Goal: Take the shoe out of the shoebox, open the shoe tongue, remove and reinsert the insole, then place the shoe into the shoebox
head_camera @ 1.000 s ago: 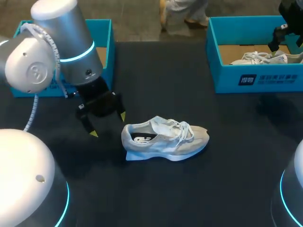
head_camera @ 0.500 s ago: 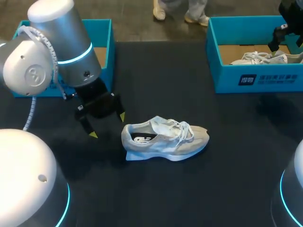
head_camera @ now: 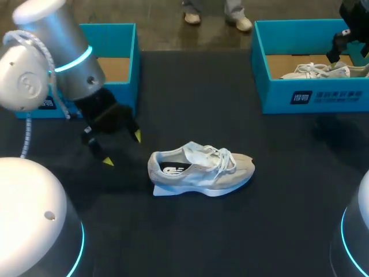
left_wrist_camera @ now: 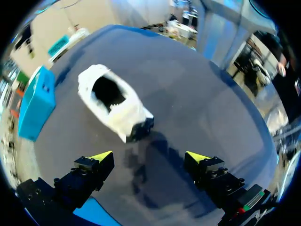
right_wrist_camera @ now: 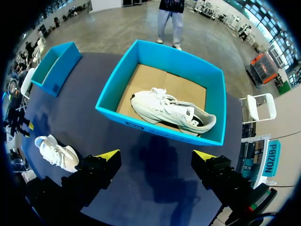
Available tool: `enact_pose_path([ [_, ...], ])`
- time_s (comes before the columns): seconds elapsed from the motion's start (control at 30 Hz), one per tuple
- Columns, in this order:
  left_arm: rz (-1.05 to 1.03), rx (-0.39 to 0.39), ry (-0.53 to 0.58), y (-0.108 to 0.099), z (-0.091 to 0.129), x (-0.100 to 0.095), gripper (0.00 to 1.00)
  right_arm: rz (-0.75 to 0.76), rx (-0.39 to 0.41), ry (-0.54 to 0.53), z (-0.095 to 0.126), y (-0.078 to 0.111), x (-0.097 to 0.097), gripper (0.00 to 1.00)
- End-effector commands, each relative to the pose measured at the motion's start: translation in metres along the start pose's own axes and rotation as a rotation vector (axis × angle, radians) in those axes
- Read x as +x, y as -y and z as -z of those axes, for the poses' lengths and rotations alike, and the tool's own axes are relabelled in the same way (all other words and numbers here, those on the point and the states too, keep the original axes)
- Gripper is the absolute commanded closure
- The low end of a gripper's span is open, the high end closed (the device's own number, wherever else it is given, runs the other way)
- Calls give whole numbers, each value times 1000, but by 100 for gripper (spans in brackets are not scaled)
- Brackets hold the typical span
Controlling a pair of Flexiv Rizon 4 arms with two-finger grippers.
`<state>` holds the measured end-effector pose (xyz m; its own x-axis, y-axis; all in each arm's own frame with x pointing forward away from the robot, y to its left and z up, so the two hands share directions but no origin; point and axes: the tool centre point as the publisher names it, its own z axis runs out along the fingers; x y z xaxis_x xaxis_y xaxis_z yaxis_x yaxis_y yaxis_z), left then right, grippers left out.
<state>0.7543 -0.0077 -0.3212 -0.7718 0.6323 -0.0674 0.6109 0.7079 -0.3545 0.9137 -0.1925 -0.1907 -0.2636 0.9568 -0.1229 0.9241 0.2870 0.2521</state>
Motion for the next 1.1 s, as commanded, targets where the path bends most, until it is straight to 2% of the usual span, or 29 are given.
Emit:
enact_pose_path([
  [0.03, 71, 102, 35, -20, 8, 16, 0, -1, -1, 0, 0, 0, 0, 0],
  [0.17, 166, 199, 57, -33, 10, 24, 0, -1, -1, 0, 0, 0, 0, 0],
  [0.43, 305, 369, 136, -45, 7, 40, 0, -1, -1, 0, 0, 0, 0, 0],
  [0.8, 368, 474, 191, -54, -3, 52, 0, -1, -1, 0, 0, 0, 0, 0],
  [0.97, 407, 541, 228, -59, -12, 51, 0, -1, -1, 0, 0, 0, 0, 0],
  [1.1, 413, 533, 257, -63, -20, 51, 0, -1, -1, 0, 0, 0, 0, 0],
])
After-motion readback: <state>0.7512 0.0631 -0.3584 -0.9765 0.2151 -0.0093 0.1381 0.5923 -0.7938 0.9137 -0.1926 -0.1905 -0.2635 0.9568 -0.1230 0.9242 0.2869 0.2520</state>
